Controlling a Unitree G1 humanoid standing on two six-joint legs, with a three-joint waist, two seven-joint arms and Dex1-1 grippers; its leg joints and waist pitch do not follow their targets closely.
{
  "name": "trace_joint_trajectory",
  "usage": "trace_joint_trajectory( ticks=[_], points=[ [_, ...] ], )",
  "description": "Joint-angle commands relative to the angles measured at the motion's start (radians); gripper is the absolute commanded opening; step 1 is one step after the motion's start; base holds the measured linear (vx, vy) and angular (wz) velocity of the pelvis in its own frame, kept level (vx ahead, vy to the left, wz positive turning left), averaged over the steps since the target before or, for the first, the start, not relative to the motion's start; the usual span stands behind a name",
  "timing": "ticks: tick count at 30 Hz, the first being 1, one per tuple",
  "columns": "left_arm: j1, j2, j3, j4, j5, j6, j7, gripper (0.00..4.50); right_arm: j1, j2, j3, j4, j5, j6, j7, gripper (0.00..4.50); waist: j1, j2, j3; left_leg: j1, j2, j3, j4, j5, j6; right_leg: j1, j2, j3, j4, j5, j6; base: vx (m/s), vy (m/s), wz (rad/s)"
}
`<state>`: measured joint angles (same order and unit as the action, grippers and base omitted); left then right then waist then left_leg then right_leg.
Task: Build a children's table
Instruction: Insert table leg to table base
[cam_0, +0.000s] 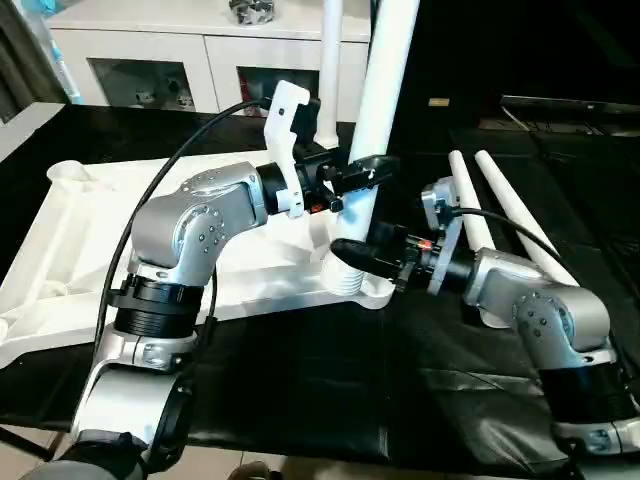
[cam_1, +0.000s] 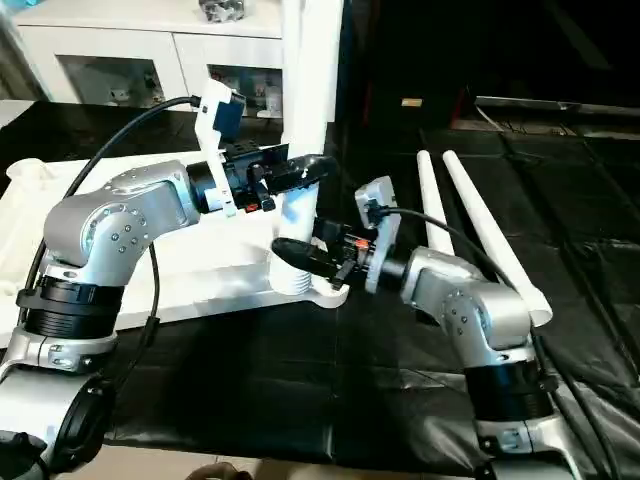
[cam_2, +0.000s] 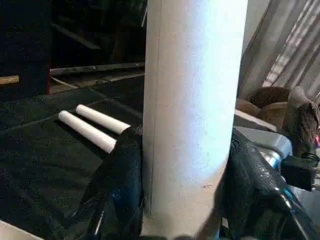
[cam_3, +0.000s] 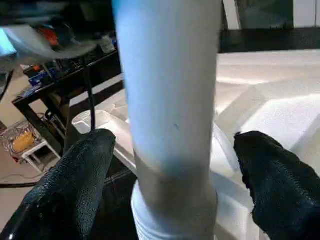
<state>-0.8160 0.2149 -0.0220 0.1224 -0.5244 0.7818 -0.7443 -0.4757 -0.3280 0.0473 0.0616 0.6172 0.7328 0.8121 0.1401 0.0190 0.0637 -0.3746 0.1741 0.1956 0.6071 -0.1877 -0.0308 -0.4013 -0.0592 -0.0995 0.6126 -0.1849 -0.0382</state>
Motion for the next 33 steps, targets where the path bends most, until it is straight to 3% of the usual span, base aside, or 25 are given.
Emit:
trace_joint_trajectory(
  ticks=[1,11,16,22,33],
  points=[
    [-0.018,0.003,-0.016,-0.036,-0.008,0.003,-0.016,1.85,-0.027,-0.006,-0.004,0.001,0.004,0.010,0.006,3.89,-0.004,-0.021,-0.084,0.009,0.055,-0.030,-0.054,-0.033,0.053,0.061,-0.097,0.065,-0.073,-0.210,-0.111,0.000,0.000,0.00],
    [-0.014,0.003,-0.052,-0.079,-0.034,0.021,-0.069,1.85,-0.038,-0.012,0.015,0.017,0.008,0.033,0.049,3.26,-0.004,-0.027,-0.083,0.009,0.057,-0.028,-0.053,-0.030,0.055,0.061,-0.098,0.066,-0.071,-0.201,-0.121,0.000,0.000,0.00],
    [-0.018,-0.004,-0.057,-0.081,-0.038,0.021,-0.072,1.85,-0.043,-0.013,0.023,0.017,0.003,0.040,0.063,2.80,-0.004,-0.027,-0.083,0.009,0.056,-0.028,-0.053,-0.035,0.050,0.061,-0.098,0.066,-0.074,-0.226,-0.106,0.000,0.000,0.00],
    [-0.023,-0.001,-0.074,-0.088,-0.039,0.021,-0.089,1.85,-0.040,-0.017,0.030,0.019,-0.001,0.050,0.078,2.21,-0.005,-0.027,-0.084,0.010,0.058,-0.029,-0.053,-0.029,0.050,0.060,-0.097,0.066,-0.070,-0.198,-0.115,0.000,0.000,0.00],
    [-0.038,0.006,-0.077,-0.069,-0.032,0.008,-0.098,1.85,-0.034,-0.020,0.039,0.020,-0.016,0.049,0.079,2.04,-0.004,-0.026,-0.085,0.009,0.056,-0.030,-0.053,-0.032,0.045,0.062,-0.096,0.066,-0.070,-0.202,-0.114,0.000,0.000,0.00]
  ],
)
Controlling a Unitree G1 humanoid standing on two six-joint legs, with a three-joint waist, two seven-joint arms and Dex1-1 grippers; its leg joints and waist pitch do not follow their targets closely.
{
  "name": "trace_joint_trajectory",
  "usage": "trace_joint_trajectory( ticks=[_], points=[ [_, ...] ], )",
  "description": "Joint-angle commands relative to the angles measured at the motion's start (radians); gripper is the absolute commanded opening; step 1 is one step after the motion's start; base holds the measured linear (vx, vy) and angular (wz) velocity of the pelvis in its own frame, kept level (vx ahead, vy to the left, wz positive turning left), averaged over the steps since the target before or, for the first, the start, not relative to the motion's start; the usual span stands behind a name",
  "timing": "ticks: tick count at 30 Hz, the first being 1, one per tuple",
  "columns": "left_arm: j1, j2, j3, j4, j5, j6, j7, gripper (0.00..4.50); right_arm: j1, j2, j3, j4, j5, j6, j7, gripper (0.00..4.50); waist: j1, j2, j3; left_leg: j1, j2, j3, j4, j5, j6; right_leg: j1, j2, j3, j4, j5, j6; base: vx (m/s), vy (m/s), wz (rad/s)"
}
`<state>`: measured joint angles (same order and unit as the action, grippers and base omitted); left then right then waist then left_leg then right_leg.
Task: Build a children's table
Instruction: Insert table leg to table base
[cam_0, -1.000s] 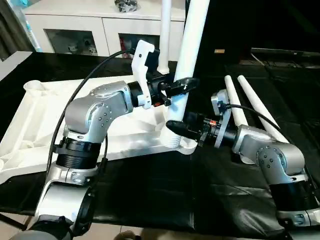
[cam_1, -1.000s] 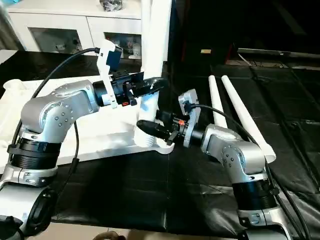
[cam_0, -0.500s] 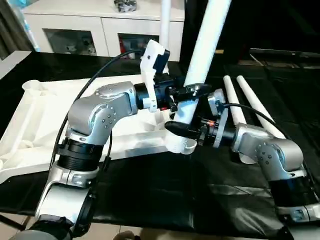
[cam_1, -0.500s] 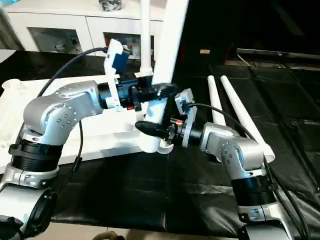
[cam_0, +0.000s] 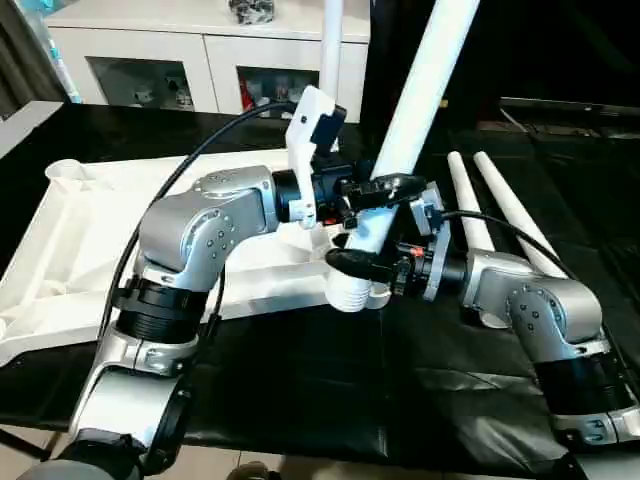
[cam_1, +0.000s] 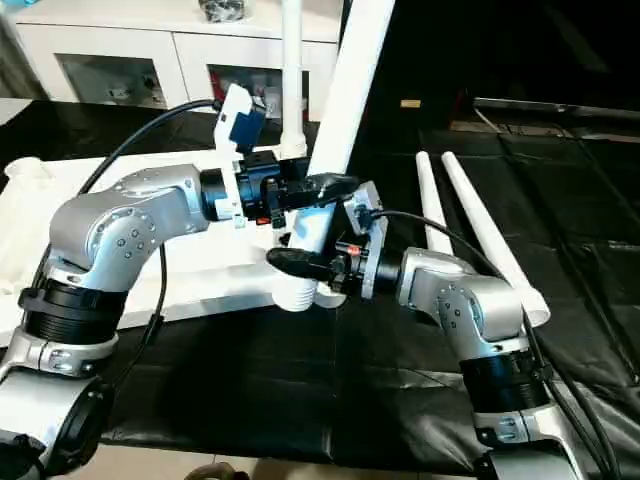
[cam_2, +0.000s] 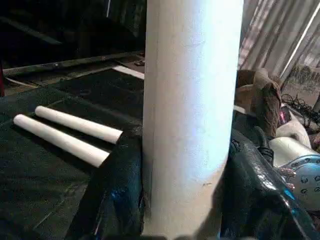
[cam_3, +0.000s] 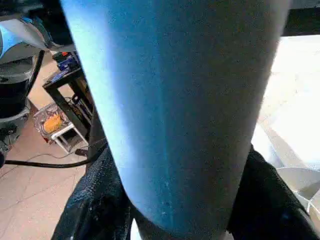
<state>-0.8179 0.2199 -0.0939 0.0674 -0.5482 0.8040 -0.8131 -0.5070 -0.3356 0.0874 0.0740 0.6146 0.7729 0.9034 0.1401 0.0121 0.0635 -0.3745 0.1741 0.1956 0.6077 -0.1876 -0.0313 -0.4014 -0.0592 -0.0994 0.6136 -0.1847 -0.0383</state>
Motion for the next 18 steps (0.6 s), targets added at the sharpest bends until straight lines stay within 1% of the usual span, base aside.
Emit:
trace_joint_trajectory(
  ticks=[1,5,6,7,9,10,11,12,14,18],
  points=[
    [-0.038,0.000,-0.004,-0.011,-0.008,-0.015,-0.027,1.85,-0.002,-0.013,0.000,0.008,-0.017,0.005,-0.013,2.04,-0.004,-0.017,-0.084,0.010,0.056,-0.030,-0.053,-0.031,0.046,0.061,-0.096,0.066,-0.071,-0.201,-0.114,0.000,0.000,0.00],
    [-0.044,-0.001,0.002,0.000,-0.006,-0.022,-0.021,1.85,-0.005,-0.009,-0.011,0.013,-0.006,0.022,-0.017,2.04,-0.004,-0.018,-0.085,0.010,0.056,-0.030,-0.053,-0.029,0.047,0.062,-0.096,0.065,-0.071,-0.195,-0.115,0.000,0.000,0.00],
    [-0.044,-0.001,0.002,0.001,-0.006,-0.022,-0.021,1.85,-0.006,-0.008,-0.012,0.013,-0.005,0.023,-0.018,2.39,-0.004,-0.018,-0.085,0.009,0.057,-0.030,-0.053,-0.028,0.048,0.062,-0.096,0.065,-0.070,-0.189,-0.117,0.000,0.000,0.00],
    [-0.044,-0.001,0.003,0.002,-0.006,-0.022,-0.021,1.85,-0.006,-0.008,-0.014,0.014,-0.003,0.025,-0.018,2.39,-0.004,-0.018,-0.085,0.009,0.057,-0.030,-0.053,-0.029,0.048,0.062,-0.097,0.065,-0.070,-0.188,-0.119,0.000,0.000,0.00],
    [-0.046,0.000,0.005,0.005,-0.004,-0.024,-0.019,1.85,-0.009,-0.006,-0.022,0.017,0.002,0.028,-0.023,2.75,-0.004,-0.017,-0.085,0.009,0.057,-0.030,-0.053,-0.028,0.049,0.062,-0.097,0.066,-0.070,-0.185,-0.123,0.000,0.000,0.00],
    [-0.047,0.000,0.007,0.008,-0.004,-0.025,-0.018,1.85,-0.010,-0.007,-0.025,0.017,-0.002,0.026,-0.029,2.75,-0.003,-0.015,-0.086,0.010,0.057,-0.030,-0.053,-0.028,0.048,0.062,-0.097,0.065,-0.070,-0.185,-0.124,0.000,0.000,0.00],
    [-0.048,0.000,0.008,0.009,-0.003,-0.025,-0.018,1.85,-0.010,-0.009,-0.027,0.017,-0.005,0.025,-0.034,2.83,-0.004,-0.017,-0.085,0.009,0.057,-0.030,-0.053,-0.031,0.047,0.062,-0.097,0.066,-0.071,-0.187,-0.123,0.000,0.000,0.00],
    [-0.048,0.001,0.008,0.010,-0.003,-0.026,-0.019,1.85,-0.010,-0.012,-0.025,0.016,-0.007,0.024,-0.031,2.85,-0.003,-0.015,-0.085,0.010,0.056,-0.030,-0.053,-0.032,0.045,0.062,-0.097,0.065,-0.070,-0.189,-0.123,0.000,0.000,0.00],
    [-0.049,0.002,0.008,0.011,-0.003,-0.026,-0.020,1.85,-0.008,-0.015,-0.023,0.014,-0.009,0.024,-0.026,2.86,-0.004,-0.016,-0.085,0.010,0.057,-0.030,-0.053,-0.034,0.044,0.063,-0.097,0.066,-0.070,-0.189,-0.122,0.000,0.000,0.00],
    [-0.051,0.004,0.007,0.015,-0.003,-0.027,-0.024,1.85,-0.004,-0.016,-0.023,0.007,-0.004,0.028,-0.020,2.86,-0.004,-0.014,-0.085,0.009,0.057,-0.031,-0.053,-0.032,0.045,0.063,-0.097,0.065,-0.070,-0.182,-0.125,0.000,0.000,0.00]
  ],
)
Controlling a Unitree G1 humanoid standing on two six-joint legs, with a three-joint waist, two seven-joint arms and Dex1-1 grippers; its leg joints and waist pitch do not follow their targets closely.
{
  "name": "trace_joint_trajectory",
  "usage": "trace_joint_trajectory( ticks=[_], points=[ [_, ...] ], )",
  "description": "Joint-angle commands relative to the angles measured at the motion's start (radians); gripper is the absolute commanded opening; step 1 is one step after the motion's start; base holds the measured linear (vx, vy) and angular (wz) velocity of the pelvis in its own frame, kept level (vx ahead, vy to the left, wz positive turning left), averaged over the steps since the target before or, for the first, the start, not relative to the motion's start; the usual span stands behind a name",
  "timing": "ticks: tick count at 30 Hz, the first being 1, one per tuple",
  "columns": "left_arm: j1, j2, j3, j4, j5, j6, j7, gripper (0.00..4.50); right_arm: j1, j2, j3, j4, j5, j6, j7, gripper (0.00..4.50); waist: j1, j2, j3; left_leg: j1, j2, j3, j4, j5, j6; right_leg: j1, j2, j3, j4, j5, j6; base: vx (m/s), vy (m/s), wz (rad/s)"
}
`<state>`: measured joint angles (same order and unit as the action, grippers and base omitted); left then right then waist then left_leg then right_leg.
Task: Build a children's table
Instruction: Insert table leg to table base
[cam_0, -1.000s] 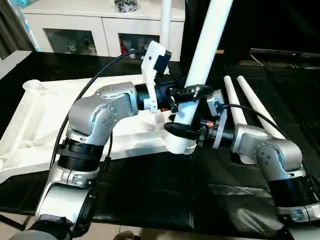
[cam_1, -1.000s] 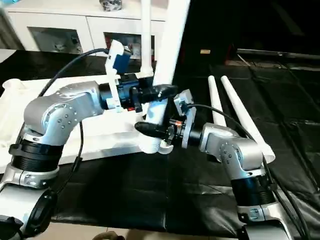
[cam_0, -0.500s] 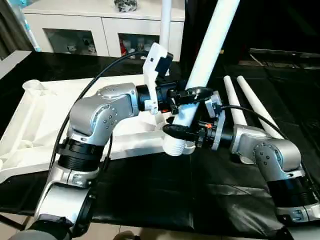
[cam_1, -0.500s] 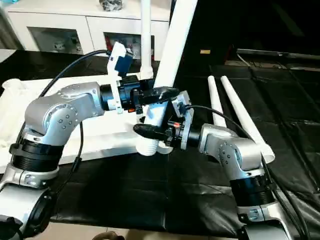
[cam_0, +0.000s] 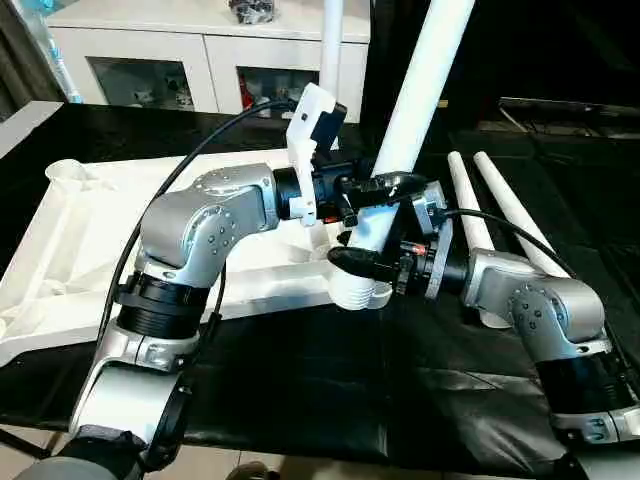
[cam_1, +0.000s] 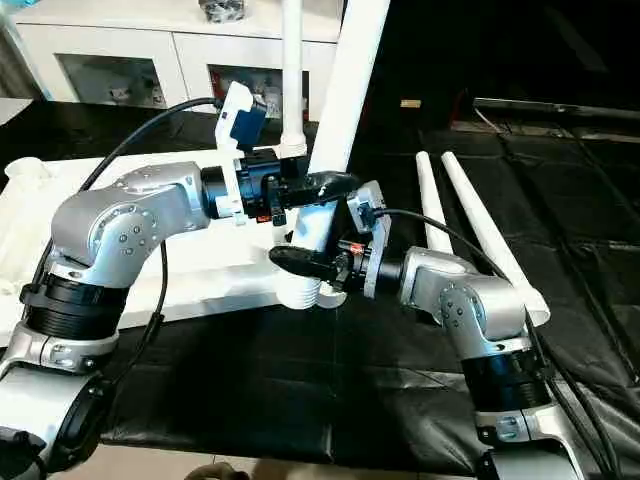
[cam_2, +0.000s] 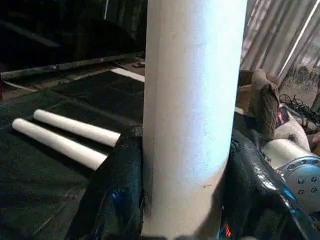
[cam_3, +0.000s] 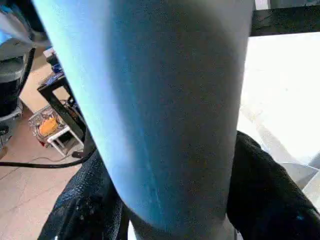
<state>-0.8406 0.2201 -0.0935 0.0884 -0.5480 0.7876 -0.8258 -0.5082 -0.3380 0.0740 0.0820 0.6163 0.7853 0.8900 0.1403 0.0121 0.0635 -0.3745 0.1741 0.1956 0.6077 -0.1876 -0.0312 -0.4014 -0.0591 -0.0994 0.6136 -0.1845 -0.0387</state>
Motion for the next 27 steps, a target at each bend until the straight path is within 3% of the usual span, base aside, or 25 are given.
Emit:
trace_joint_trajectory(
  ticks=[1,11,12,17,27],
  points=[
    [-0.029,0.004,0.007,-0.005,-0.002,-0.011,-0.012,1.85,-0.003,-0.014,-0.009,-0.002,-0.004,0.016,-0.006,2.86,-0.004,-0.015,-0.086,0.009,0.057,-0.030,-0.052,-0.032,0.045,0.064,-0.097,0.065,-0.070,-0.180,-0.125,0.000,0.000,0.00],
    [-0.036,0.005,0.009,0.003,-0.004,-0.012,-0.017,1.85,0.001,-0.015,-0.009,-0.008,0.000,0.019,0.000,2.86,-0.004,-0.014,-0.086,0.010,0.057,-0.030,-0.053,-0.037,0.043,0.064,-0.097,0.065,-0.070,-0.180,-0.128,0.000,0.000,0.00],
    [-0.036,0.005,0.008,0.002,-0.005,-0.011,-0.018,1.85,0.001,-0.014,-0.011,-0.007,0.001,0.019,0.000,2.58,-0.004,-0.013,-0.086,0.009,0.057,-0.030,-0.052,-0.034,0.043,0.064,-0.097,0.065,-0.069,-0.177,-0.129,0.000,0.000,0.00],
    [-0.036,0.004,0.007,-0.002,-0.012,-0.007,-0.022,1.85,-0.002,-0.007,-0.016,0.006,-0.002,0.009,-0.003,2.19,-0.004,-0.013,-0.086,0.011,0.058,-0.031,-0.053,-0.038,0.043,0.063,-0.097,0.065,-0.069,-0.178,-0.130,0.000,0.000,0.00],
    [-0.038,-0.008,0.018,-0.021,-0.042,0.026,-0.017,1.84,0.000,0.010,-0.031,0.015,-0.008,-0.009,-0.030,2.02,-0.004,-0.010,-0.086,0.011,0.057,-0.030,-0.052,-0.043,0.038,0.063,-0.097,0.065,-0.070,-0.180,-0.131,0.000,0.000,0.00]
  ],
)
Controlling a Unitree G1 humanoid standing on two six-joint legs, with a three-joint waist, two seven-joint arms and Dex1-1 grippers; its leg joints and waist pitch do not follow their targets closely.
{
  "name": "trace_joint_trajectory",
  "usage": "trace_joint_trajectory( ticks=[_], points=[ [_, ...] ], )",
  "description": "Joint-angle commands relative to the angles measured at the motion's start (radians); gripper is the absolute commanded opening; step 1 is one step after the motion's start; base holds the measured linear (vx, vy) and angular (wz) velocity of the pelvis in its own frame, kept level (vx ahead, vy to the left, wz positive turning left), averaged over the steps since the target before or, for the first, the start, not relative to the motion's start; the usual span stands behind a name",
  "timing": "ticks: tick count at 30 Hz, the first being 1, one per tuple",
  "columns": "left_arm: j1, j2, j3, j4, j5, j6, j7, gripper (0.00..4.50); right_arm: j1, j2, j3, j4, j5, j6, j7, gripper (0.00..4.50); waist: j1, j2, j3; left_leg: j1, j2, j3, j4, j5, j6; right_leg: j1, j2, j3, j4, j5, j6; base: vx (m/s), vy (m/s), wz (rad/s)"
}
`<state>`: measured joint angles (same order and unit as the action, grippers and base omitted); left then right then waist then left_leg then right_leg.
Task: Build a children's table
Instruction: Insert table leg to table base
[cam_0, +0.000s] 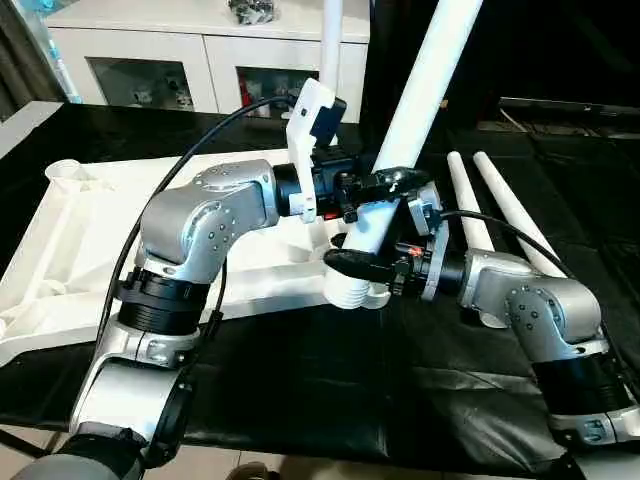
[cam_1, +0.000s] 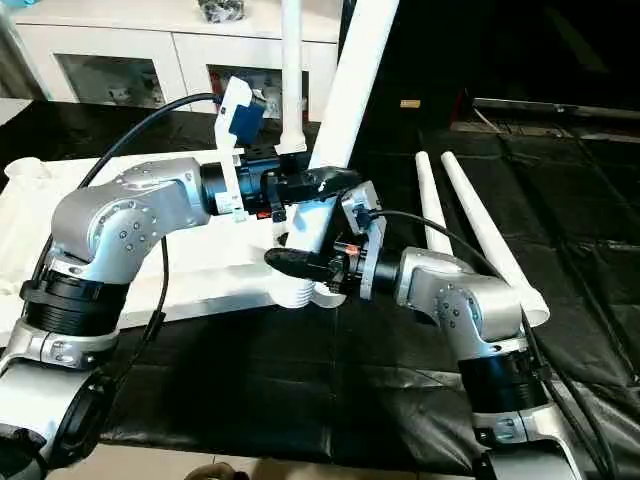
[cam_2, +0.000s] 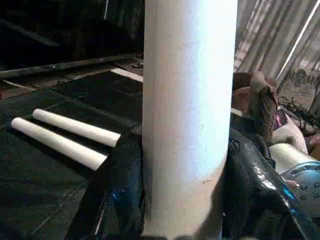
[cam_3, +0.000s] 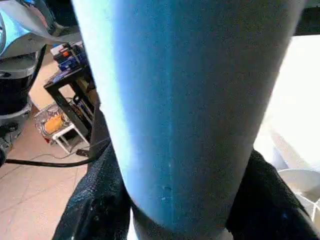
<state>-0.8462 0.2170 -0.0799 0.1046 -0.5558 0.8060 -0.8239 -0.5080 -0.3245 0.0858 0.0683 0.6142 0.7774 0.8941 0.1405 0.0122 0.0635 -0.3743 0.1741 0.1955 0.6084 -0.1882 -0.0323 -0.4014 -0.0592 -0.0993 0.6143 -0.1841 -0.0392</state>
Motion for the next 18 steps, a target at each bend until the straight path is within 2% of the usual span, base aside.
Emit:
trace_joint_trajectory(
  ticks=[1,2,3,5,7,10,15,18],
  points=[
    [-0.041,-0.019,0.028,-0.024,-0.050,0.029,0.008,1.84,0.003,0.012,-0.052,0.025,-0.016,-0.026,-0.059,2.02,-0.004,-0.010,-0.086,0.010,0.058,-0.031,-0.053,-0.041,0.038,0.063,-0.097,0.065,-0.069,-0.175,-0.133,0.000,0.000,0.00],
    [-0.046,-0.025,0.041,-0.016,-0.058,0.039,0.022,2.40,0.003,0.021,-0.057,0.025,-0.019,-0.029,-0.077,2.01,-0.005,-0.009,-0.086,0.010,0.058,-0.031,-0.052,-0.040,0.036,0.063,-0.098,0.065,-0.069,-0.169,-0.138,0.000,0.000,0.00],
    [-0.051,-0.032,0.055,-0.007,-0.064,0.045,0.035,2.54,0.002,0.025,-0.057,0.025,-0.024,-0.038,-0.085,2.00,-0.005,-0.009,-0.087,0.010,0.056,-0.031,-0.052,-0.042,0.036,0.063,-0.097,0.064,-0.069,-0.170,-0.139,0.000,0.000,0.00],
    [-0.057,-0.040,0.074,0.004,-0.075,0.053,0.049,2.54,0.001,0.031,-0.058,0.024,-0.022,-0.040,-0.088,1.99,-0.005,-0.009,-0.086,0.010,0.056,-0.031,-0.052,-0.042,0.036,0.064,-0.097,0.064,-0.071,-0.176,-0.141,0.000,0.000,0.00],
    [-0.062,-0.050,0.096,0.011,-0.088,0.053,0.062,2.76,0.001,0.037,-0.060,0.023,-0.018,-0.042,-0.089,1.97,-0.002,-0.007,-0.087,0.012,0.057,-0.031,-0.052,-0.041,0.037,0.063,-0.098,0.064,-0.071,-0.175,-0.143,0.000,0.000,0.00],
    [-0.074,-0.073,0.141,0.021,-0.103,0.040,0.093,2.99,0.002,0.042,-0.063,0.030,-0.022,-0.056,-0.095,1.94,-0.004,-0.010,-0.087,0.009,0.056,-0.032,-0.052,-0.040,0.036,0.065,-0.096,0.063,-0.070,-0.161,-0.148,0.000,0.000,0.00],
    [-0.081,-0.071,0.146,0.032,-0.087,0.018,0.105,3.23,0.009,0.060,-0.072,0.029,-0.027,-0.092,-0.119,1.94,-0.003,-0.010,-0.086,0.009,0.056,-0.032,-0.052,-0.042,0.044,0.065,-0.097,0.063,-0.073,-0.184,-0.129,0.000,0.000,0.00],
    [-0.085,-0.071,0.168,0.040,-0.090,-0.005,0.119,3.23,0.005,0.078,-0.090,0.039,-0.031,-0.102,-0.154,1.94,-0.005,-0.006,-0.086,0.011,0.057,-0.033,-0.053,-0.044,0.038,0.063,-0.097,0.063,-0.072,-0.180,-0.131,0.000,0.000,0.00]
  ],
)
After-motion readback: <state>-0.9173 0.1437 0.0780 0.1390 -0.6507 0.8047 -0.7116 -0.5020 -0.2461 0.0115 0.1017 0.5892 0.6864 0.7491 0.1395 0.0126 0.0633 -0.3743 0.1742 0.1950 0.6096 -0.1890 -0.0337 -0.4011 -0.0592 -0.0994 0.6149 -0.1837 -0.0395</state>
